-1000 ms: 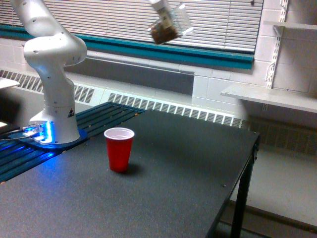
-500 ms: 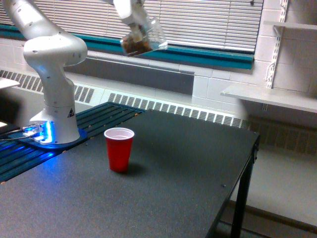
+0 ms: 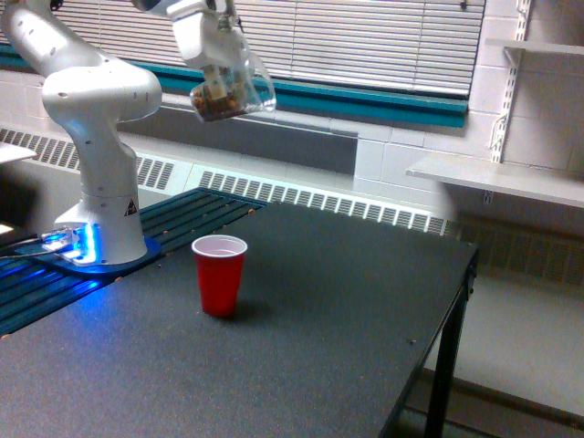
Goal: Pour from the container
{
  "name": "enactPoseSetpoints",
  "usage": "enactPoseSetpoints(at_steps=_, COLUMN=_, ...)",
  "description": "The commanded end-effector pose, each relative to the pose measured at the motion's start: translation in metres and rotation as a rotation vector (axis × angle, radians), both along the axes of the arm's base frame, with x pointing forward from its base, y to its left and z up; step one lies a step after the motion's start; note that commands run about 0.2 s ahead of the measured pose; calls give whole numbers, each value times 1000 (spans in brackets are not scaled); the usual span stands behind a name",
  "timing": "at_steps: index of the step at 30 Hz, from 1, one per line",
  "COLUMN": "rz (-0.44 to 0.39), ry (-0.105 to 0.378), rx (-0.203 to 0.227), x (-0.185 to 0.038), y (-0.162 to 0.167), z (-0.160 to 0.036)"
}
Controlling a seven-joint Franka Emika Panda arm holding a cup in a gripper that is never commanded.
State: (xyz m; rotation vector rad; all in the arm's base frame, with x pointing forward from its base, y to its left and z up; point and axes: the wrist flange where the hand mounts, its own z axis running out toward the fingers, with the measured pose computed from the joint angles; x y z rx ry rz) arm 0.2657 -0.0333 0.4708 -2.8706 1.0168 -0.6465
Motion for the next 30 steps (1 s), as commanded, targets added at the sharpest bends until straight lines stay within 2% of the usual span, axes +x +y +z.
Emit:
enactPoseSetpoints(at_steps=1, rz=-52, ry=34, rx=23, x=-13, y=-11, z=-21)
enactPoseSetpoints(at_steps=3, rz=-61, ry=44, rx=32, x=-16, y=-13, z=-27)
enactPoseSetpoints(at_steps=14, rz=-83, ry=87, rx=73, x=-23, y=-26, z=-33)
enactPoseSetpoints(at_steps=30, rz=-52, ry=182, rx=114, x=-16, y=-25, z=-56)
